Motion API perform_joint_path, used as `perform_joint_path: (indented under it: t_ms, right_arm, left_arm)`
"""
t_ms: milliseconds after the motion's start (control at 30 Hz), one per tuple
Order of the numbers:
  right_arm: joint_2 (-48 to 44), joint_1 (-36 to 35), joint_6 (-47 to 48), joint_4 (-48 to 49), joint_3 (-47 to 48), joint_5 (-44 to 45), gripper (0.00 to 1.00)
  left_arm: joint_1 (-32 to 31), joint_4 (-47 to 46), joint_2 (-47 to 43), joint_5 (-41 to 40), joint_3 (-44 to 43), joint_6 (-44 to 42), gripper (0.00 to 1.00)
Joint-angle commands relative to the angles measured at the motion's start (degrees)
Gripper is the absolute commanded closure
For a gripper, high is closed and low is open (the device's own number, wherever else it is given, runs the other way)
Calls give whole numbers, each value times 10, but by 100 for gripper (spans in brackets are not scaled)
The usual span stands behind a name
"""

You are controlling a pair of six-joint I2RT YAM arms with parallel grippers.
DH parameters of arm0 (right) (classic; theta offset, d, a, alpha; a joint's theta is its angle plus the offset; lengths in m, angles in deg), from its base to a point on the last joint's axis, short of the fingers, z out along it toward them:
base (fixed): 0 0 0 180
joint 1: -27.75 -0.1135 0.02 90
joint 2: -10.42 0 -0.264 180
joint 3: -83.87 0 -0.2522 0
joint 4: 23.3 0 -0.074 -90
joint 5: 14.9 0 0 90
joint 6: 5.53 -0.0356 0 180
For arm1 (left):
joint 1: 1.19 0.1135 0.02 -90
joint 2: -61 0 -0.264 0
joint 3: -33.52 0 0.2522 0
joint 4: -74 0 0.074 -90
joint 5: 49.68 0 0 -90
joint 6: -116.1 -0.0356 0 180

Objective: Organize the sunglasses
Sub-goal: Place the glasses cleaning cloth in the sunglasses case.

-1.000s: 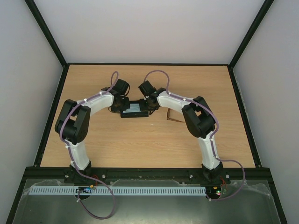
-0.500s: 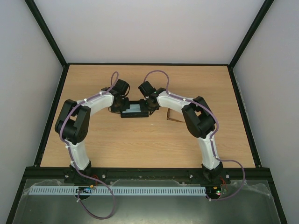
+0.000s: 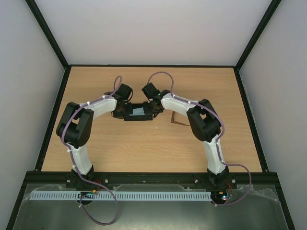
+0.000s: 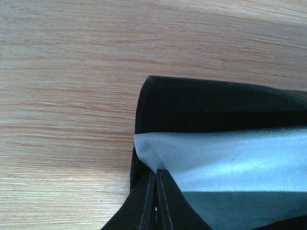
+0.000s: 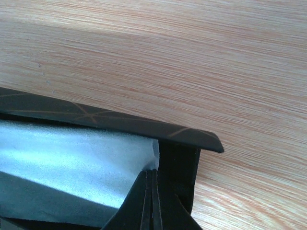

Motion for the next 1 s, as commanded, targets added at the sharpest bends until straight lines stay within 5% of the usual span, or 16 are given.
perform_joint_path:
  t_ms: [0, 967]
  right_arm:
    - [-2, -4, 8, -35, 9, 10, 99]
    - [-6, -13, -7, -58, -2, 68, 99]
  left_arm:
    - [0, 5, 2, 0, 8, -4, 98]
    - [0, 2, -4, -7, 5, -4, 92]
